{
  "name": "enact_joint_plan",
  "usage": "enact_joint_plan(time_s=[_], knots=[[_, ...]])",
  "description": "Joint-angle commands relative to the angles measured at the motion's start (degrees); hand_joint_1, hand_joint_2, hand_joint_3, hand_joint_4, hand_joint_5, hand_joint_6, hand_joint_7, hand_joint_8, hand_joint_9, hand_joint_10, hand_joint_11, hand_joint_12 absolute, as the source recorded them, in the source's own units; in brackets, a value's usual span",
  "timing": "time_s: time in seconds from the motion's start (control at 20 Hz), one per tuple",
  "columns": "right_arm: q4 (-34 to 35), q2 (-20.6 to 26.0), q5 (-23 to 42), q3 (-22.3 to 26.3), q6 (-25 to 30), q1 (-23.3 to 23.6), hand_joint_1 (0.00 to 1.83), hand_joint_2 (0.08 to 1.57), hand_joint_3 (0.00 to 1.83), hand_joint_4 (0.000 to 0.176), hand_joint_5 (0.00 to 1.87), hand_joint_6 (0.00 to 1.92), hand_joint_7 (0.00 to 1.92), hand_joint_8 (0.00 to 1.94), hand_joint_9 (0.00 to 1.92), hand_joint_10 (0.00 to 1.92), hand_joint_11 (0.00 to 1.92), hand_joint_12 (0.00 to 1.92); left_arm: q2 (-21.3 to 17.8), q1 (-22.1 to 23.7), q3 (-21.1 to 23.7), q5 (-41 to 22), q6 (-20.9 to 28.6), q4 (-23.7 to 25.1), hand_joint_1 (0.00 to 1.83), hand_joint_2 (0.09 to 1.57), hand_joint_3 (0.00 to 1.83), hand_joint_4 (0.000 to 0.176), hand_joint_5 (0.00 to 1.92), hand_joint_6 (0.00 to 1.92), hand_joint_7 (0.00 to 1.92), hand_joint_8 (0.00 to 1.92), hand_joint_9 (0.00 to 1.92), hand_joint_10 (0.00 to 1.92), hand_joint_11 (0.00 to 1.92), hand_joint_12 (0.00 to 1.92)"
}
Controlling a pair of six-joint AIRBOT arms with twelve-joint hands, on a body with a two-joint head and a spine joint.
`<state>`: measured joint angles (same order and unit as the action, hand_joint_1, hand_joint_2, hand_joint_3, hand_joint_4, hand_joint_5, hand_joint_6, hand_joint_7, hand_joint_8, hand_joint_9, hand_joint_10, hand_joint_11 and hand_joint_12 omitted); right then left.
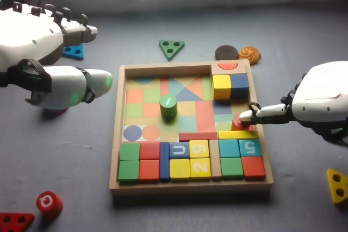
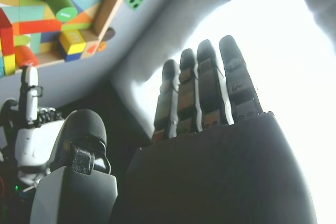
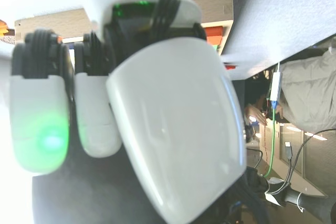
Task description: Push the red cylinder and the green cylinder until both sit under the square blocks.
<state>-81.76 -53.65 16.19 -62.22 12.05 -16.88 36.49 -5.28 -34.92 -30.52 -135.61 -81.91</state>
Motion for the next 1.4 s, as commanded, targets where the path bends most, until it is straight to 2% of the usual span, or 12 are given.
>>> enact_joint_plan(time_s=[0.0,0.35,0.5,0.6,0.75,0.85,1.1,1.2,1.35], knots=[[0.5,0.7,0.8,0.1,-0.5,1.1,1.69,0.92,0.65,0.000,0.18,0.00,1.77,1.94,1.92,1.92,1.92,1.92,-0.9,0.8,0.2,-2.1,-0.2,2.8,0.00,1.32,0.00,0.000,0.16,0.00,0.20,0.00,0.17,0.00,0.00,0.27],[0.3,0.0,0.4,0.0,-0.8,6.5,1.70,0.93,0.64,0.000,0.20,0.00,1.78,1.94,1.92,1.92,1.92,1.92,-0.9,0.9,0.2,-2.4,-0.2,2.6,0.00,1.33,0.00,0.000,0.16,0.00,0.20,0.00,0.17,0.00,0.01,0.29],[-0.1,-3.7,0.4,-2.1,-0.6,8.1,1.68,0.97,0.58,0.000,0.19,0.00,1.77,1.94,1.92,1.92,1.92,1.92,-1.0,0.9,0.3,-2.4,-0.5,2.4,0.00,1.32,0.00,0.000,0.16,0.00,0.20,0.00,0.17,0.00,0.00,0.30],[-0.3,-6.8,-0.6,-4.8,2.2,8.9,1.70,0.95,0.62,0.000,0.24,0.01,1.77,1.94,1.92,1.92,1.92,1.92,-1.1,0.9,0.3,-2.4,-0.6,2.3,0.00,1.32,0.00,0.000,0.17,0.00,0.20,0.00,0.17,0.00,0.00,0.30],[-1.8,-11.5,-0.6,-8.6,2.4,10.5,1.70,0.95,0.63,0.000,0.21,0.00,1.78,1.94,1.92,1.92,1.92,1.92,-1.1,0.9,0.3,-2.4,-0.8,2.3,0.00,1.32,0.00,0.000,0.17,0.00,0.20,0.00,0.17,0.00,0.01,0.31],[-5.8,-13.8,-0.4,-9.8,4.3,11.8,1.68,0.92,0.67,0.000,0.23,0.01,1.79,1.94,1.92,1.92,1.92,1.92,-1.1,0.9,0.3,-2.4,-0.9,2.3,0.00,1.32,0.00,0.000,0.17,0.00,0.20,0.00,0.18,0.00,0.00,0.31],[-8.1,-17.8,0.4,-12.6,4.8,12.1,1.70,0.89,0.72,0.000,0.23,0.00,1.79,1.94,1.92,1.92,1.92,1.92,-1.1,0.9,0.3,-2.4,-1.0,2.3,0.00,1.32,0.00,0.000,0.16,0.00,0.18,0.00,0.16,0.00,0.00,0.28],[-9.4,-18.6,0.4,-13.4,5.5,12.0,1.69,0.93,0.65,0.000,0.23,0.01,1.78,1.94,1.92,1.92,1.92,1.92,-1.1,0.9,0.3,-2.4,-1.0,2.3,0.00,1.32,0.00,0.000,0.17,0.01,0.19,0.01,0.17,0.00,0.01,0.29],[-9.8,-19.2,0.4,-14.0,5.5,12.1,1.71,0.91,0.69,0.000,0.24,0.00,1.79,1.94,1.92,1.92,1.92,1.92,-1.1,0.9,0.3,-2.4,-1.0,2.3,0.00,1.32,0.00,0.000,0.16,0.00,0.19,0.00,0.16,0.00,0.00,0.29]])
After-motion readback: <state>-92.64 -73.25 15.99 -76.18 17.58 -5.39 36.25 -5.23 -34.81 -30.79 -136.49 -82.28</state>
